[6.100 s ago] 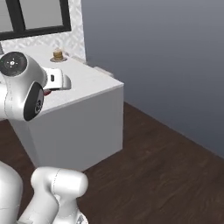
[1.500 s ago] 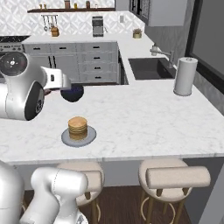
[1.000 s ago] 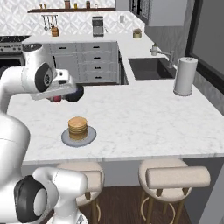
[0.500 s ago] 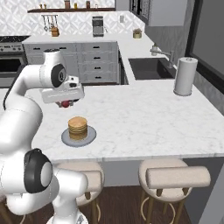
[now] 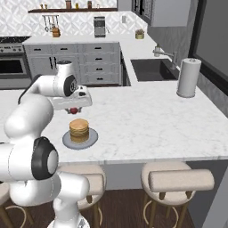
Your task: Take the strawberry from the fridge and place it on top of the pancake, located on the dining counter.
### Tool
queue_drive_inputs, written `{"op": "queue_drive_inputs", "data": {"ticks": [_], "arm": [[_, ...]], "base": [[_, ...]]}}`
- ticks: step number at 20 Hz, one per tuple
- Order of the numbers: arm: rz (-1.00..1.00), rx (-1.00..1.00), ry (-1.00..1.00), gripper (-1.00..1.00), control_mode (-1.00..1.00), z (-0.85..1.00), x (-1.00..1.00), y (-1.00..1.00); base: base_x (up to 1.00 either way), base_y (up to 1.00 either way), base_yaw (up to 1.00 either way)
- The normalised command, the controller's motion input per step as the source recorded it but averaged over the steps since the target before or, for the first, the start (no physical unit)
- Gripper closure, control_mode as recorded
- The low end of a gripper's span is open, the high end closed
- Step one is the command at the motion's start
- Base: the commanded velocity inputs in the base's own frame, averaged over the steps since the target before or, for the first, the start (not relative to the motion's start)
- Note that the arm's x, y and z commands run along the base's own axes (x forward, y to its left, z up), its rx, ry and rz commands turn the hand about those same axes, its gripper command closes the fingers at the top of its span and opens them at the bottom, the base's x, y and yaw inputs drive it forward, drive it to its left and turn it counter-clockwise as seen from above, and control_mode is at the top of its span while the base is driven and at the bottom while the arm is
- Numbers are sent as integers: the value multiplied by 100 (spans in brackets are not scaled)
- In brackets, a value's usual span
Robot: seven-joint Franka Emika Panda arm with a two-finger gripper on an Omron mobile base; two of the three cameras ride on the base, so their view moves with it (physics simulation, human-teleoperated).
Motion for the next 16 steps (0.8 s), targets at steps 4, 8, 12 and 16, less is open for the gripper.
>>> {"op": "queue_drive_inputs", "data": {"ticks": [4,8,12,16], "arm": [[0,0,0,100,-100,-45,49,0],[0,0,0,100,-100,-49,44,5],[0,0,0,100,-100,-38,21,6],[0,0,0,100,-100,-14,-6,0]], "base": [[0,0,0],[0,0,0],[0,0,0],[0,0,0]]}}
